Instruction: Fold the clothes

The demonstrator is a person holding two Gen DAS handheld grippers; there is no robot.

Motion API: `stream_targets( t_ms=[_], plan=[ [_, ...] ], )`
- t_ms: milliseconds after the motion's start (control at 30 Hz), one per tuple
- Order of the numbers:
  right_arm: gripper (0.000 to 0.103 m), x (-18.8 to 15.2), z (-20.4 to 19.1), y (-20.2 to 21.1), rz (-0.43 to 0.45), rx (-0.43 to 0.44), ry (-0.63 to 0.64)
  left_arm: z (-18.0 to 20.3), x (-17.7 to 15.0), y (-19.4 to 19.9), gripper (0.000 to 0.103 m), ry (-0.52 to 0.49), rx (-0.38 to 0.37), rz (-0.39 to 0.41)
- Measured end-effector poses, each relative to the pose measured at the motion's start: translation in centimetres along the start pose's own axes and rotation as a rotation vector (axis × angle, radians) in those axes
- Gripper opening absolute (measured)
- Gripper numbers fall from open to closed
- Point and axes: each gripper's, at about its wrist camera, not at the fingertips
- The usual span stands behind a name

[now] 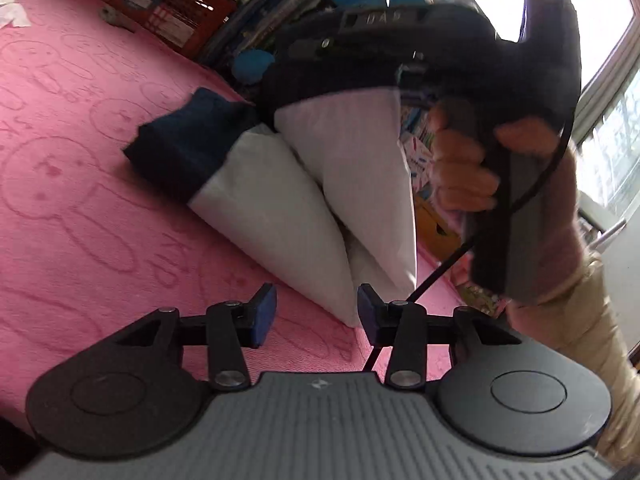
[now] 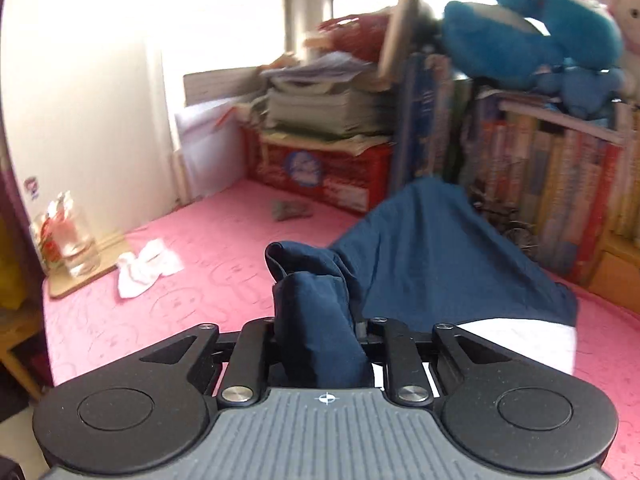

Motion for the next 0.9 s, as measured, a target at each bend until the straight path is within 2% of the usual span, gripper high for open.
stream_targets(
  t_ms=[67,100,133,167,200,300,367,433,567,667,733,767,833,900],
  plan=[
    [0.041,-0.7,-0.4,0.9,0.036,0.04,-0.007,-1.6,0.7,1.1,0.055,0.05,-0.024,0.03],
    [0.047,-1.0,-0.6,1.4,0.054,0.06,-0.01,-2.2,1.0,1.5,0.056,0.072,-0.033,0.045],
    [0.058,-1.4,-0.7,1.9,0.073,0.079,-0.014,-2.5,1.4,1.7,0.058,0.089,-0.044,0.059],
    [0.066,-1.8,-0.4,3.6,0.115,0.062,-0.039,-2.8,1.8,1.7,0.062,0.105,-0.054,0.069],
    [0.068,-2.3,-0.1,5.3,0.156,0.045,-0.064,-2.6,2.2,1.4,0.064,0.111,-0.06,0.076],
    [0.074,-4.9,0.6,10.5,0.266,-0.094,-0.106,-1.8,3.3,0.3,0.073,0.118,-0.082,0.092],
    [0.078,-7.6,0.8,12.9,0.298,-0.21,-0.127,-0.9,3.6,-1.1,0.078,0.118,-0.08,0.092],
    [0.079,-10.3,0.5,14.1,0.271,-0.307,-0.14,-0.2,3.9,-2.5,0.079,0.126,-0.048,0.085],
    [0.078,-15.8,0.0,12.1,0.1,-0.464,-0.161,1.1,4.1,-5.3,0.079,0.146,0.035,0.071],
    [0.077,-17.5,-0.4,10.1,0.059,-0.454,-0.203,1.7,4.2,-5.9,0.078,0.17,0.074,0.099],
    [0.077,-17.5,-0.3,8.8,0.053,-0.457,-0.228,1.9,4.3,-6.0,0.08,0.213,0.054,0.122],
    [0.077,-17.4,-0.5,8.0,0.055,-0.46,-0.225,2.0,4.2,-6.0,0.087,0.237,0.033,0.132],
    [0.075,-17.3,-0.5,6.9,0.061,-0.489,-0.225,2.3,4.2,-6.3,0.092,0.266,0.013,0.138],
    [0.07,-17.1,-0.4,6.1,0.067,-0.515,-0.227,3.1,4.3,-7.0,0.092,0.227,0.075,0.125]
  ],
)
Point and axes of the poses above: each gripper's, at about its wrist camera, not at the fingertips, and y roughly against the way its jaws point, z to its right, x to its top, and after that the axes turned 15 degrees about x, right-handed
